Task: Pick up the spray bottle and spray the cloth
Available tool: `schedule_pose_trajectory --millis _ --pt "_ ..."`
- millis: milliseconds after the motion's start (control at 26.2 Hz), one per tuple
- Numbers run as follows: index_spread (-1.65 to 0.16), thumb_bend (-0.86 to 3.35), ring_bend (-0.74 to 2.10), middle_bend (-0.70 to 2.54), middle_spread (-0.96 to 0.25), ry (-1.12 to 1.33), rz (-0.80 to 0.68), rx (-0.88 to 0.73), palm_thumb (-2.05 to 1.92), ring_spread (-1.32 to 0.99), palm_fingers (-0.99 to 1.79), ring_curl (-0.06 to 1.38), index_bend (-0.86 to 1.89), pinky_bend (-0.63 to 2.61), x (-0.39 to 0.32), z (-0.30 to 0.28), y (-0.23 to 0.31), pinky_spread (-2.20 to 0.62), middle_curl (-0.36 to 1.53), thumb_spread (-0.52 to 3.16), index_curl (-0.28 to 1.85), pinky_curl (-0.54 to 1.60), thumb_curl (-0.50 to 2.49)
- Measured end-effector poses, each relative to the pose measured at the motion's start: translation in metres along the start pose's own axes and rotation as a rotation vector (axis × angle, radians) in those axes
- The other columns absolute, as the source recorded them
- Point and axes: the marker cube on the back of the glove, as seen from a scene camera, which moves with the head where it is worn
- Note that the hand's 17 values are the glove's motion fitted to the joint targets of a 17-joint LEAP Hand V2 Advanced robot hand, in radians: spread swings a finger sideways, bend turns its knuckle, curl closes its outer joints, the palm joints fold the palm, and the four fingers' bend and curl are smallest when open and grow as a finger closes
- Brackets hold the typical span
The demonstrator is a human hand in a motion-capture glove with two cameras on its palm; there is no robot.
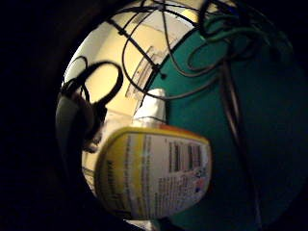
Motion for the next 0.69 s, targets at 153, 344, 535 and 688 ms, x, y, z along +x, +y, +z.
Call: schedule_pose_trajectory --millis 153,344,535,688 --pt "-0.29 0.02 0.69 0.46 -0.18 -0.024 -0.118 -0.063 0.91 -0.19 1.43 0.45 0.19 0.47 -0.019 0.014 0.012 -0.22 0.48 0.8 0.32 0.43 0.52" --pt "-0.27 0.01 0.73 0.54 -0.18 -0.125 -0.209 -0.115 0.95 -0.2 1.45 0.47 0.25 0.49 -0.066 0.012 0.043 -0.25 0.52 0.74 0.37 0.44 0.57" --pt "-0.26 0.0 0.75 0.58 -0.18 -0.196 -0.318 -0.148 0.98 -0.2 1.42 0.48 0.3 0.51 -0.142 0.002 0.057 -0.26 0.54 0.65 0.41 0.45 0.61" --pt "-0.25 -0.01 0.76 0.61 -0.18 -0.215 -0.32 -0.179 0.99 -0.21 1.4 0.49 0.32 0.53 -0.196 -0.003 0.049 -0.27 0.56 0.61 0.45 0.46 0.64"
